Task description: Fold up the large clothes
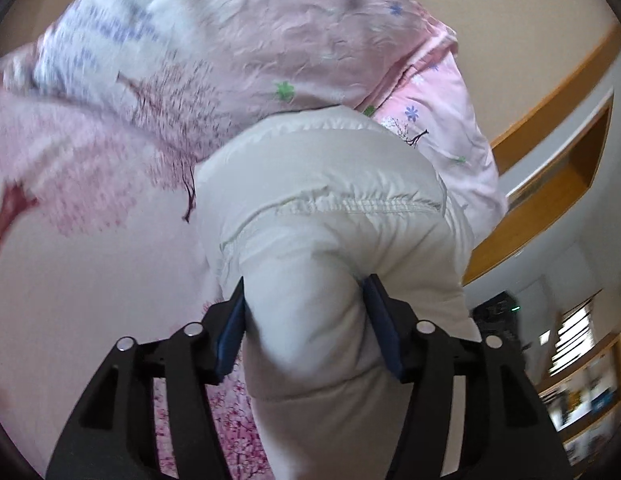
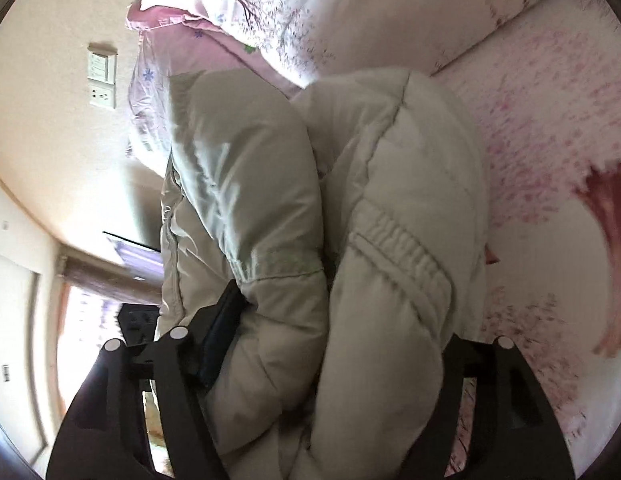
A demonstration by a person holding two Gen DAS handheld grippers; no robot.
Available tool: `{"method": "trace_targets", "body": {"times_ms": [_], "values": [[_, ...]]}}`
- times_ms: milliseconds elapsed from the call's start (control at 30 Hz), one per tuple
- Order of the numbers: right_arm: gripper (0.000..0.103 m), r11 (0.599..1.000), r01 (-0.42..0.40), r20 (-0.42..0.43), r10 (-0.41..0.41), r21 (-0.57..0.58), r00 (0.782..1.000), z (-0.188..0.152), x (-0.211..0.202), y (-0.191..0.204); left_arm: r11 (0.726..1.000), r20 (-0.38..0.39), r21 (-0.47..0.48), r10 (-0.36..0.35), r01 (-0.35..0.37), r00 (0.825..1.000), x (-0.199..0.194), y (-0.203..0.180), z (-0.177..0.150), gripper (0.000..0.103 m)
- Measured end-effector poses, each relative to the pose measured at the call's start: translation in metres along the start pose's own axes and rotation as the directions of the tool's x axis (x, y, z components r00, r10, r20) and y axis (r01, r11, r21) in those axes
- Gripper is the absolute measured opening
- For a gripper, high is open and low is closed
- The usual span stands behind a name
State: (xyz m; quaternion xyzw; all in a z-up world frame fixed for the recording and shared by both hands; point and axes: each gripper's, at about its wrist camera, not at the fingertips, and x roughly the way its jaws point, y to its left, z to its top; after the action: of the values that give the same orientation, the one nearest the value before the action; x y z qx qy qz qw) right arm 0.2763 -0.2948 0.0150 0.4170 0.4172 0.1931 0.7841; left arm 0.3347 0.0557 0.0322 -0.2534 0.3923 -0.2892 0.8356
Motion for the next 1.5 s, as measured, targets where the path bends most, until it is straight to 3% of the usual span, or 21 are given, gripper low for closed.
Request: {"method": "trace_targets", "body": {"times_ms": [100,167,267,333,367,400,467,500,567,633,700,767,867,1000,1167,1233,1300,1400,1500], "values": [[0.069,0.993,0.079,0.108,-0.07,-0.083,0.992,-0.01,-0.038,0.032,0.988,0.071,0.106,0.105,-0.112,0.992,-0.016,-0.022,0.007,0.065],[0.069,0.979,0.139,0.184,-0.11,-0.151,0.977,-0.015,-0.054,0.051,0.964,0.15,0.186,0.161,-0.188,0.975,-0.031,-0.041,0.005,0.068],[0.069,0.937,0.243,0.325,-0.155,-0.251,0.933,-0.042,-0.076,0.085,0.911,0.211,0.325,0.192,-0.254,0.959,-0.036,-0.079,-0.002,0.07],[0.069,0.846,0.426,0.45,-0.261,-0.32,0.854,-0.061,-0.081,0.114,0.899,0.17,0.38,0.164,-0.218,0.972,-0.025,-0.092,-0.006,0.07],[0.069,0.819,0.472,0.498,-0.275,-0.326,0.822,-0.07,-0.084,0.124,0.897,0.127,0.398,0.156,-0.194,0.98,-0.014,-0.097,-0.008,0.069],[0.069,0.807,0.479,0.533,-0.252,-0.344,0.808,-0.078,-0.095,0.132,0.894,0.089,0.409,0.159,-0.181,0.983,-0.003,-0.1,-0.01,0.062],[0.067,0.805,0.442,0.526,-0.196,-0.395,0.827,-0.088,-0.094,0.146,0.888,0.059,0.423,0.169,-0.178,0.984,0.013,-0.104,-0.014,0.06],[0.062,0.79,0.42,0.485,-0.181,-0.446,0.855,-0.095,-0.087,0.152,0.88,0.062,0.438,0.177,-0.186,0.982,0.018,-0.109,-0.015,0.06],[0.05,0.774,0.399,0.423,-0.188,-0.492,0.887,-0.1,-0.08,0.15,0.868,0.048,0.46,0.185,-0.186,0.981,0.027,-0.117,-0.016,0.06],[0.045,0.779,0.393,0.388,-0.21,-0.488,0.897,-0.093,-0.063,0.148,0.857,0.029,0.48,0.2,-0.19,0.979,0.036,-0.126,-0.017,0.061],[0.044,0.792,0.408,0.351,-0.262,-0.454,0.899,-0.091,-0.05,0.132,0.841,0.022,0.503,0.218,-0.199,0.976,0.044,-0.132,-0.019,0.063],[0.044,0.793,0.449,0.309,-0.342,-0.411,0.887,-0.092,-0.036,0.106,0.823,0.022,0.528,0.233,-0.209,0.972,0.051,-0.138,-0.023,0.064],[0.045,0.842,0.416,0.253,-0.344,-0.344,0.904,-0.095,-0.024,0.071,0.794,0.027,0.569,0.241,-0.213,0.97,0.065,-0.147,-0.037,0.069],[0.045,0.865,0.402,0.247,-0.336,-0.3,0.909,-0.096,-0.016,0.048,0.737,0.08,0.625,0.266,-0.256,0.961,0.08,-0.157,-0.062,0.077],[0.044,0.888,0.38,0.235,-0.324,-0.258,0.916,-0.083,-0.035,0.057,0.744,0.101,0.612,0.264,-0.269,0.959,0.086,-0.155,-0.065,0.079],[0.044,0.908,0.322,0.325,-0.23,-0.267,0.917,-0.072,-0.062,0.076,0.75,0.094,0.608,0.257,-0.26,0.962,0.085,-0.153,-0.064,0.079],[0.044,0.904,0.308,0.362,-0.192,-0.297,0.912,-0.054,-0.073,0.098,0.756,0.089,0.605,0.25,-0.252,0.964,0.083,-0.152,-0.063,0.079],[0.044,0.888,0.321,0.333,-0.209,-0.33,0.919,-0.023,-0.053,0.117,0.753,0.092,0.608,0.251,-0.253,0.964,0.085,-0.154,-0.064,0.079],[0.044,0.897,0.339,0.261,-0.269,-0.282,0.927,0.01,-0.018,0.104,0.75,0.099,0.61,0.249,-0.257,0.963,0.085,-0.154,-0.066,0.08]]}}
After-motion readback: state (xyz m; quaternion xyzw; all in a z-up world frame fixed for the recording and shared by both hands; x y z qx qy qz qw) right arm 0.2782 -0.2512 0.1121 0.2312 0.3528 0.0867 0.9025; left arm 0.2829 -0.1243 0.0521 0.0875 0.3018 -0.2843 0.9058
